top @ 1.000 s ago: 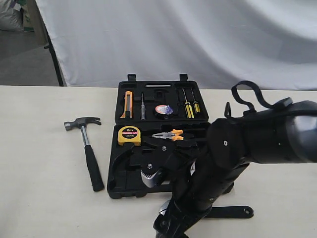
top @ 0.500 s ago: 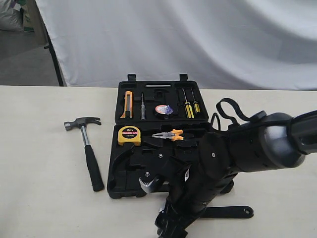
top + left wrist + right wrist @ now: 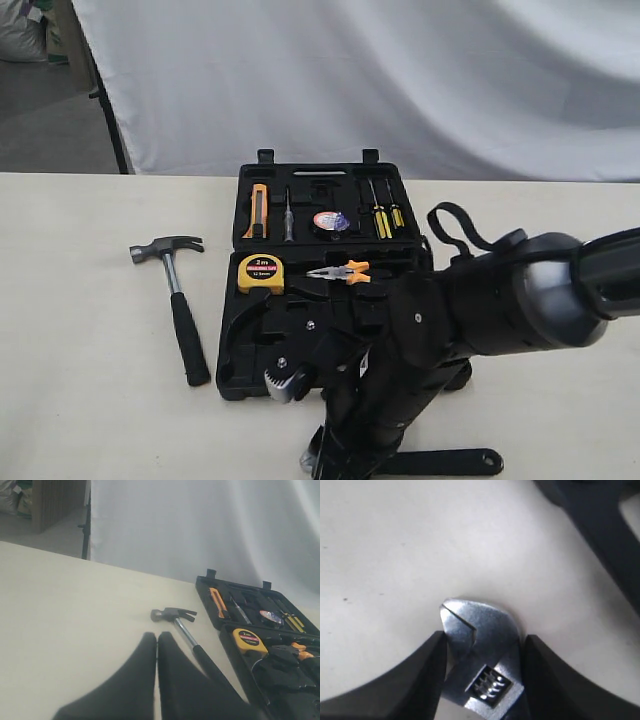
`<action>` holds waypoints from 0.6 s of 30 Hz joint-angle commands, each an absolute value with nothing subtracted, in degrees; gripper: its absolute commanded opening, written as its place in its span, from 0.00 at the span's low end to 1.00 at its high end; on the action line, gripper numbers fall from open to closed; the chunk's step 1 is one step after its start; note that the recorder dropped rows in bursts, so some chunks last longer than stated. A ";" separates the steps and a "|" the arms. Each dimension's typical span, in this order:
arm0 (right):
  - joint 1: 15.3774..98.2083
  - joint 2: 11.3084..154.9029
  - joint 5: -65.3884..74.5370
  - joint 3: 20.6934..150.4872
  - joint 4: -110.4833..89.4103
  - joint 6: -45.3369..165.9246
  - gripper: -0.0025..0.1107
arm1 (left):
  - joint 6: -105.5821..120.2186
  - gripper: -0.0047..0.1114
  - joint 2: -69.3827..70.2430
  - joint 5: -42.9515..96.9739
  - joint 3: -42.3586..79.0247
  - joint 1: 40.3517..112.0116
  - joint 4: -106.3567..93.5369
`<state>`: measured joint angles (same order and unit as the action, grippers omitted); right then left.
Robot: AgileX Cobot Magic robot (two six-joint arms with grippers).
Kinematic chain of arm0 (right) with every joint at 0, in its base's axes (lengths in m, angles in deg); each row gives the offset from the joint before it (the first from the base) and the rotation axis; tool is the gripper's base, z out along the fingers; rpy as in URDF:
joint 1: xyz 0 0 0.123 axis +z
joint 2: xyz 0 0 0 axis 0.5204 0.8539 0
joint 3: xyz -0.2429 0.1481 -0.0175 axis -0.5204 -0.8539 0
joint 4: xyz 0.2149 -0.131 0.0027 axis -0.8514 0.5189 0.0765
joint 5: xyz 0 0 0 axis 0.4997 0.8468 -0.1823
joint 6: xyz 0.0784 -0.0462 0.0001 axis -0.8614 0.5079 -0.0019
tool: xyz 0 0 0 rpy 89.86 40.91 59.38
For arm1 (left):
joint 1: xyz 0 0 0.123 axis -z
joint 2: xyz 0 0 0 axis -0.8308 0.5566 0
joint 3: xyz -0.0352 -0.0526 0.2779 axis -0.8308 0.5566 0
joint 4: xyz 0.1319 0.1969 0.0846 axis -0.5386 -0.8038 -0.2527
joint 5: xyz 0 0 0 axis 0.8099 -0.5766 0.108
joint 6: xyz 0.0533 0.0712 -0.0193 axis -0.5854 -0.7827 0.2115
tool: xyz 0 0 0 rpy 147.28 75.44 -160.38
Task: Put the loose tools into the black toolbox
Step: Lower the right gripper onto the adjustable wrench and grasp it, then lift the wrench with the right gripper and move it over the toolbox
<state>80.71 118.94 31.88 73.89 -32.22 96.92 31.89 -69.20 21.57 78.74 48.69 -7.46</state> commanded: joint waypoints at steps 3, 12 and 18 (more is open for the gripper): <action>84.45 117.34 33.62 74.59 -33.37 96.23 0.02 | 32.16 0.05 -69.38 21.98 78.58 47.24 -7.71; 84.69 113.27 33.51 74.59 -33.10 95.39 0.02 | 32.16 0.05 -69.38 21.98 78.58 47.24 -7.71; 84.69 109.66 31.38 74.59 -29.84 93.57 0.02 | 32.16 0.05 -69.38 21.98 78.58 47.24 -7.71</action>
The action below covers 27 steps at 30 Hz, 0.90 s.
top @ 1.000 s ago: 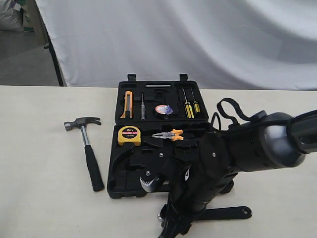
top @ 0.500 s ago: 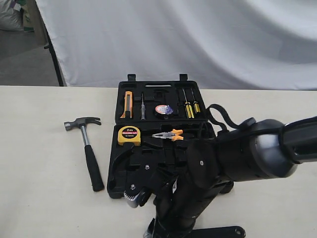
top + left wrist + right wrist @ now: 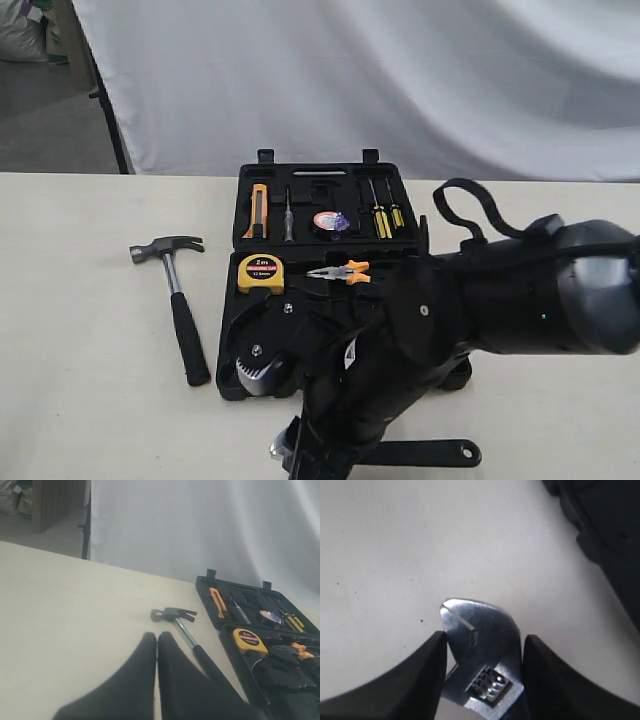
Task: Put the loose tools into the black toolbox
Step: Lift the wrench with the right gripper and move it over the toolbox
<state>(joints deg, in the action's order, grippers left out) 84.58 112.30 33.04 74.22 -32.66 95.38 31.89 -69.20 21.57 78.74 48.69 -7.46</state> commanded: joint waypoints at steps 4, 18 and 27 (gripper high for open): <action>83.23 108.63 28.82 75.10 -28.19 89.09 0.02 | 32.16 0.05 -69.38 21.98 78.58 47.24 -7.71; 76.75 113.08 33.84 89.95 -26.41 89.22 0.02 | 32.16 0.05 -69.38 21.98 78.58 47.24 -7.71; 76.28 121.54 34.71 99.34 -21.66 89.22 0.02 | 32.16 0.05 -69.38 21.98 78.58 47.24 -7.71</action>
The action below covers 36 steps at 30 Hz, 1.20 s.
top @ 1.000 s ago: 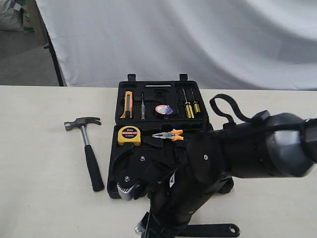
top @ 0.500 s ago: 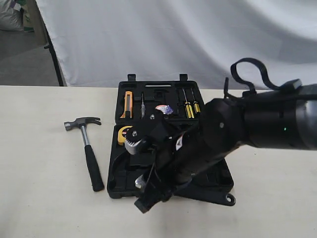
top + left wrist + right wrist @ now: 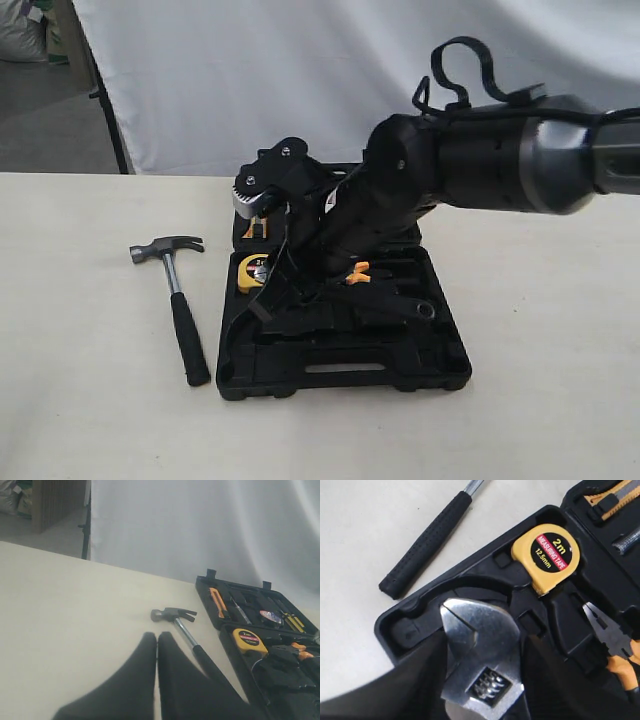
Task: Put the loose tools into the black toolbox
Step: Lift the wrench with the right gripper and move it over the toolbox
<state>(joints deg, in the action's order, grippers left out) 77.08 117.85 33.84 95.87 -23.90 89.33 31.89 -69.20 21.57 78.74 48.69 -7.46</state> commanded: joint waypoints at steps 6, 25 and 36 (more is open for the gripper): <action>75.10 128.45 38.15 104.97 -16.46 87.92 0.02 | 32.16 0.05 -69.38 21.98 78.58 47.24 -7.71; 74.11 135.37 37.76 109.36 -11.98 88.50 0.02 | 32.16 0.05 -69.38 21.98 78.58 47.24 -7.71; 74.11 136.22 33.21 109.36 -13.70 87.19 0.02 | 32.16 0.05 -69.38 21.98 78.58 47.24 -7.71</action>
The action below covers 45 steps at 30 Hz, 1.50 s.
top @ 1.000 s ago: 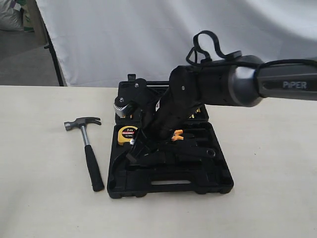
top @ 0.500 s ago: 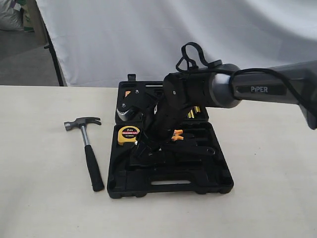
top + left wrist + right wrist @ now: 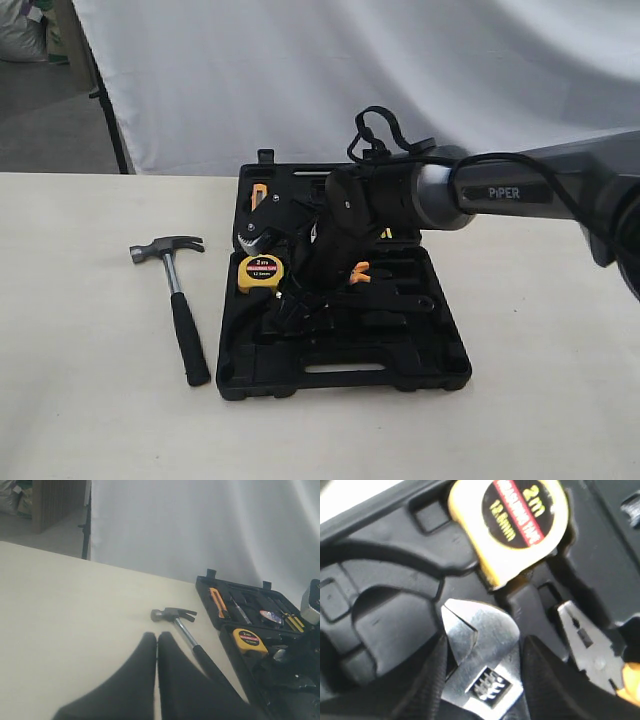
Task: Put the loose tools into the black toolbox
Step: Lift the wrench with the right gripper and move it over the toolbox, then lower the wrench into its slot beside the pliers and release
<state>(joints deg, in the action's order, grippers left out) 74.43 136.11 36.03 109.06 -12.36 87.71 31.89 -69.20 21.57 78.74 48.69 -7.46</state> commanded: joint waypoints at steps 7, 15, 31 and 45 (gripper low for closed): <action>74.11 136.32 33.71 109.36 -13.70 86.74 0.02 | 32.16 0.05 -69.38 21.98 78.58 47.24 -7.71; 74.11 136.32 33.71 109.36 -13.70 85.92 0.02 | 32.16 0.05 -69.38 21.98 78.58 47.24 -7.71; 74.22 136.32 33.97 109.36 -13.45 81.25 0.53 | 32.16 0.05 -69.38 21.98 78.58 47.24 -7.71; 74.11 132.36 35.25 109.36 -13.59 80.05 0.62 | 32.16 0.05 -69.38 21.98 78.58 47.24 -7.71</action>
<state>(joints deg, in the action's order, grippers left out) 74.43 134.31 35.03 109.06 -13.67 80.50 31.89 -69.20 21.57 78.74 48.69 -7.46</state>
